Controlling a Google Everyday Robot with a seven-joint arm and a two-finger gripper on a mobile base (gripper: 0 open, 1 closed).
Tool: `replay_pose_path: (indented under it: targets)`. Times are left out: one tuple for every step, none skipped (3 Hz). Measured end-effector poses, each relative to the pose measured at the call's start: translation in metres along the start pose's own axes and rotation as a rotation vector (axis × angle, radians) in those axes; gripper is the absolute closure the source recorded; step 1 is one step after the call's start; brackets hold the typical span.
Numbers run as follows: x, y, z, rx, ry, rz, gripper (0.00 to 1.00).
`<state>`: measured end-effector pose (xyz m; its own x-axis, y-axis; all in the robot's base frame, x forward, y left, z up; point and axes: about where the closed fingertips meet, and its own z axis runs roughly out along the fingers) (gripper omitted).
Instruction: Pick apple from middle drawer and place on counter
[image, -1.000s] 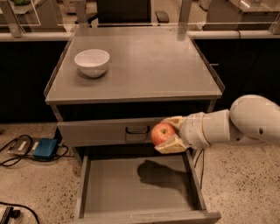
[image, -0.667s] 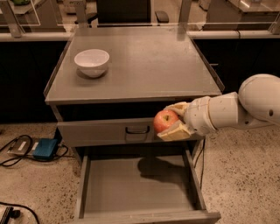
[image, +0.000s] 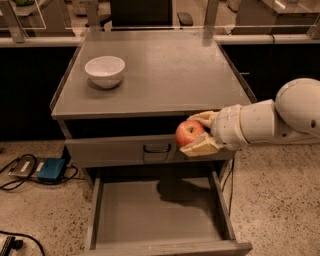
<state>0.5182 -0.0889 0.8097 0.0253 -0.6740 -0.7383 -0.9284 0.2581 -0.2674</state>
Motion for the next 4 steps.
replay_pose_path:
  targets:
    - [-0.024,-0.022,-0.012,-0.006,-0.031,-0.058,1.00]
    - [-0.059,-0.064,-0.027,-0.021,-0.092,-0.099,1.00]
    - [-0.088,-0.108,-0.026,-0.042,-0.141,-0.097,1.00]
    - [-0.109,-0.150,-0.019,-0.040,-0.197,-0.080,1.00]
